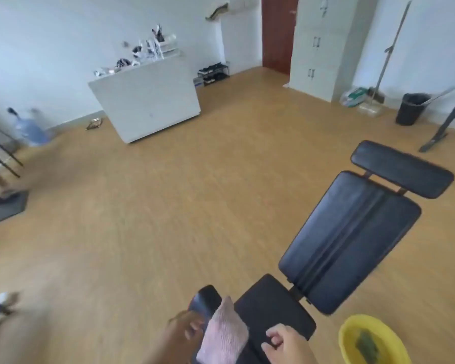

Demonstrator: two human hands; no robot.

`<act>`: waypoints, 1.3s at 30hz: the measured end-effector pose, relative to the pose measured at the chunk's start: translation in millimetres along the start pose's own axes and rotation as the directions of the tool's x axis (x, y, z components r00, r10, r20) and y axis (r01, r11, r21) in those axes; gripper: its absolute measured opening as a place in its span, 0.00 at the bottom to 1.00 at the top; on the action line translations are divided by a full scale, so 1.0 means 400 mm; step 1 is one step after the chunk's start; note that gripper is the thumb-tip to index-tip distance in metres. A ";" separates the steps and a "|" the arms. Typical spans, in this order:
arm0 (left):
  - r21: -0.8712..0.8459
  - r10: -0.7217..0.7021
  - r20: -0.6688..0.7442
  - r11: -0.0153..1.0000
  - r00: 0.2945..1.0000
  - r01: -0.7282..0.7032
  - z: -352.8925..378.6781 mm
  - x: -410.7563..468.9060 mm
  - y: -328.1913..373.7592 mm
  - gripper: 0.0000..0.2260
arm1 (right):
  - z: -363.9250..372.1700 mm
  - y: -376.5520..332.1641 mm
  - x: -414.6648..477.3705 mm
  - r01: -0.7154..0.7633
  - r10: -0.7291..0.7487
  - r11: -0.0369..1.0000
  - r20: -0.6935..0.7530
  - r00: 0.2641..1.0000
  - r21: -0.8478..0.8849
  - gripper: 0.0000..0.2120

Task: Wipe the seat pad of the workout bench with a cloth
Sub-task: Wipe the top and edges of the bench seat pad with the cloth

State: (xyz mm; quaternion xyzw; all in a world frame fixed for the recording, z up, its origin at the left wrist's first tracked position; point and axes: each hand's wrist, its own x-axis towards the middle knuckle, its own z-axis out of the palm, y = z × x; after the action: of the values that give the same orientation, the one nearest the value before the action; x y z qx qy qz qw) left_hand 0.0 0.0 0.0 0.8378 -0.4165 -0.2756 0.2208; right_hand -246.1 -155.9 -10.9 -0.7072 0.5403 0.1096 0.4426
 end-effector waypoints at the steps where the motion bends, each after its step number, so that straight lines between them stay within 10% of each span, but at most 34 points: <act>1: -0.035 0.022 -0.031 0.999 0.999 -0.023 0.002 0.031 -0.007 0.15 | 0.029 -0.056 0.025 0.108 -0.108 0.994 0.002 0.994 0.018 0.09; 4: 0.050 -0.038 0.000 0.998 0.999 0.038 0.013 0.057 -0.039 0.17 | 0.114 -0.078 0.078 0.339 -0.340 0.941 -0.063 0.938 -0.016 0.18; 7: 0.099 -0.027 0.046 0.995 0.999 0.023 0.047 0.096 -0.089 0.17 | 0.206 -0.088 0.144 0.345 -0.344 0.939 0.032 0.938 -0.021 0.45; 10: 0.099 0.032 0.060 0.994 0.998 -0.038 0.075 0.162 -0.103 0.16 | 0.265 -0.088 0.198 0.319 -0.321 0.946 0.043 0.946 0.057 0.52; 14: 0.160 0.167 0.106 0.970 0.980 -0.182 0.120 0.258 -0.085 0.11 | 0.293 -0.068 0.231 0.304 -0.297 0.924 -0.062 0.953 0.234 0.42; 18: 0.259 0.299 0.163 0.907 0.940 -0.333 0.153 0.361 -0.029 0.09 | 0.303 -0.048 0.275 0.384 -0.316 0.867 -0.245 0.917 0.318 0.11; 21: 0.289 0.280 0.280 0.887 0.918 -0.359 0.186 0.452 0.009 0.09 | 0.291 -0.014 0.329 0.382 -0.262 0.837 -0.325 0.909 0.392 0.25; 25: 0.365 0.167 0.532 0.839 0.830 -0.403 0.234 0.611 0.016 0.09 | 0.270 0.102 0.432 0.201 -0.111 0.878 -0.223 0.968 0.434 0.12; 35: 0.318 -0.257 0.745 0.948 0.615 0.011 0.361 0.957 -0.298 0.15 | 0.392 0.364 0.668 0.059 0.038 0.977 -0.437 0.899 0.206 0.07; 39: 0.284 -0.323 0.820 0.946 0.473 0.154 0.461 0.910 -0.477 0.16 | 0.444 0.387 0.724 0.237 -0.172 0.971 -0.592 0.787 0.032 0.14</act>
State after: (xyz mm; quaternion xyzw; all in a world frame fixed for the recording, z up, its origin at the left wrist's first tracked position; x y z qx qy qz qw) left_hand 173.2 -218.1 -353.8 0.6562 -0.3713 -0.6445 -0.1273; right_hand -208.4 -220.7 -376.4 -0.7367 0.5752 -0.1901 0.3004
